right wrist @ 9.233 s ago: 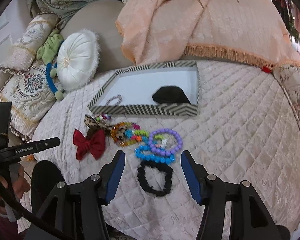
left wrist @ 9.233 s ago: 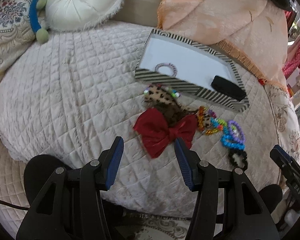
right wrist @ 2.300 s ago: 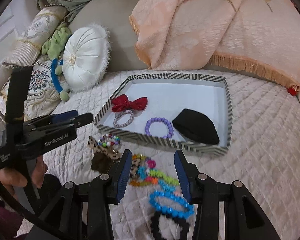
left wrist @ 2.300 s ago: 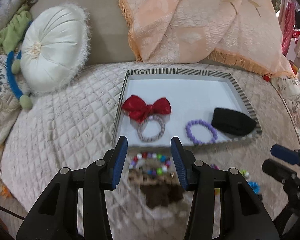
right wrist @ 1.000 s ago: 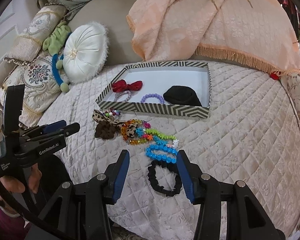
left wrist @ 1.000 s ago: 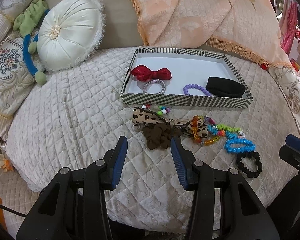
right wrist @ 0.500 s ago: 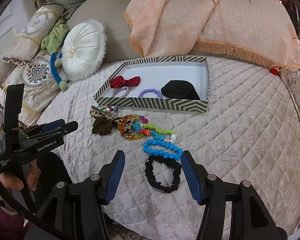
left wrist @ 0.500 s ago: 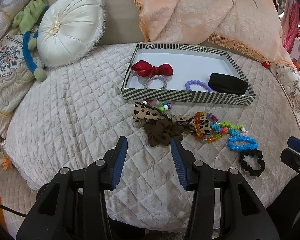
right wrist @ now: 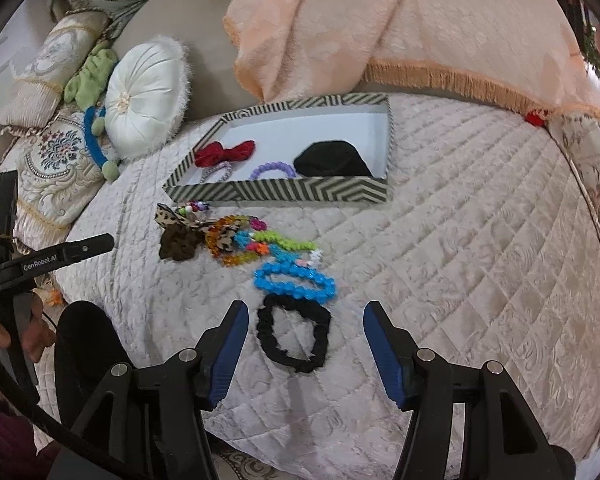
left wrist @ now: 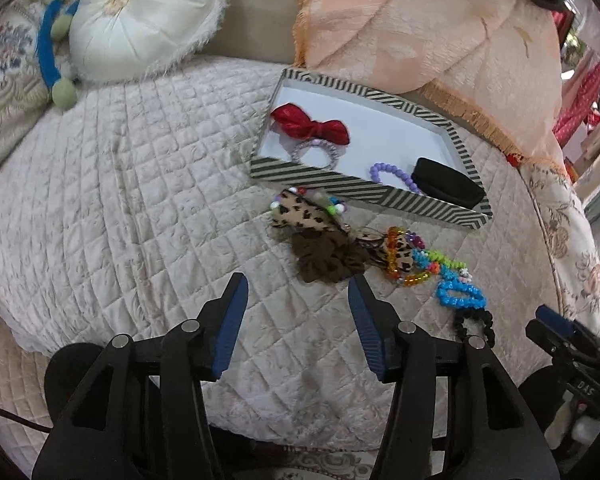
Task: Organize jewelry
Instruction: 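Move the left tool to the leopard-print bow while the right tool reaches the green beaded bracelet, then close the left tool on the leopard-print bow while the right tool grips the green bracelet, then lift and carry the leopard-print bow and green bracelet over the striped tray, then open the left tool dropping the leopard bow while the right tool releases the green bracelet, then withdraw both tools from the tray toward the remaining bracelets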
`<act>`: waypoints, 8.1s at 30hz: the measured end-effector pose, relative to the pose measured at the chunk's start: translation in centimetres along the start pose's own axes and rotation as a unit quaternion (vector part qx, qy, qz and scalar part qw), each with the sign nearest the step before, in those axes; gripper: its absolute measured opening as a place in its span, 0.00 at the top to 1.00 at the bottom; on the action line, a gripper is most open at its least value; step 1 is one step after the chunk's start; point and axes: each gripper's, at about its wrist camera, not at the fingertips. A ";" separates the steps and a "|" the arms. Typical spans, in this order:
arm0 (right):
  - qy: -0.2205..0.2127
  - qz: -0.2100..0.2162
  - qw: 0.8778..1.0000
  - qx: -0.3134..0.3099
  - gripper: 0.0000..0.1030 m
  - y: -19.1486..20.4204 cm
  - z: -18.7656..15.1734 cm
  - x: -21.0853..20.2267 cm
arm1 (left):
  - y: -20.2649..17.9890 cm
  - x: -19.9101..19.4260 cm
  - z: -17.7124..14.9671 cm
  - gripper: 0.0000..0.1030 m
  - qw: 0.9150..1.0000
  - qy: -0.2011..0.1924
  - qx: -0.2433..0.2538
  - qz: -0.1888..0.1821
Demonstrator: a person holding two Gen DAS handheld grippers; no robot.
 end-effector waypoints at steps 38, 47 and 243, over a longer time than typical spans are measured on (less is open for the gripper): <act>0.076 0.008 0.993 -0.092 0.86 -2.8 4.8 11.3 | -5.6 9.4 3.2 0.48 0.998 0.047 0.052 -0.002; 0.013 0.007 0.997 -0.070 0.89 -2.8 5.7 6.2 | -5.2 8.0 3.4 0.81 0.999 0.024 0.036 -0.030; -0.048 -0.017 0.997 -0.060 0.37 4.0 1.6 -1.3 | -5.3 -3.6 -2.7 0.45 0.988 -0.084 0.069 0.110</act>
Point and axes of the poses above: each gripper's, at about its wrist camera, not at the fingertips, and x roughly the way its jaws point, y to its left, z to its top, and after that the axes turned 15 degrees about z, right-handed
